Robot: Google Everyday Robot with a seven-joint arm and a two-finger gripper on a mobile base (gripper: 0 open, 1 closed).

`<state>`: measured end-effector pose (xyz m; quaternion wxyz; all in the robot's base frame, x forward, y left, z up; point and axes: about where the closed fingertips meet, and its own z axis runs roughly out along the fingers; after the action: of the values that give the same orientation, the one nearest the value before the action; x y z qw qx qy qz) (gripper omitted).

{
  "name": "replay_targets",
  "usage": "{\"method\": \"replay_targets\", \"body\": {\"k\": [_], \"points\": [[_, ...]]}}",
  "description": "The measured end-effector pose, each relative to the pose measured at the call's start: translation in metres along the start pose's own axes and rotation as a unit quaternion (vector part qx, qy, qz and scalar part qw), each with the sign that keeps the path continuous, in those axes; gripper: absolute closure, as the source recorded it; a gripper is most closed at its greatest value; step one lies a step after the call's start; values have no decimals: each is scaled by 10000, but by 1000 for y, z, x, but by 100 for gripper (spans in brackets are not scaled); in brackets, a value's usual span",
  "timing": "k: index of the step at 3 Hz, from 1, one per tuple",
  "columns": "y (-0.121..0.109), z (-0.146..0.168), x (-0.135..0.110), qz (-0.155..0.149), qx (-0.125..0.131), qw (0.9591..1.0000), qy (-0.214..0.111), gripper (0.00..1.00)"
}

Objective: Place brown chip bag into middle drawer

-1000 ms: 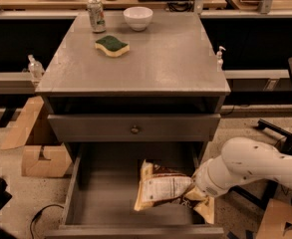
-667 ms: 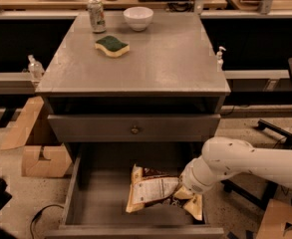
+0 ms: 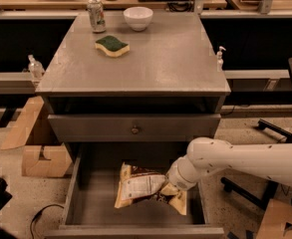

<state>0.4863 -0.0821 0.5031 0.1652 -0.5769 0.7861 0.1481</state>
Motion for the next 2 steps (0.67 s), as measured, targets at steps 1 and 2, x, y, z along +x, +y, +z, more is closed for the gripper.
{"method": "replay_targets", "body": {"k": [1, 2], "points": [[1, 2, -1, -1, -13, 10000, -6, 84], [1, 3, -1, -5, -26, 10000, -4, 60]]}}
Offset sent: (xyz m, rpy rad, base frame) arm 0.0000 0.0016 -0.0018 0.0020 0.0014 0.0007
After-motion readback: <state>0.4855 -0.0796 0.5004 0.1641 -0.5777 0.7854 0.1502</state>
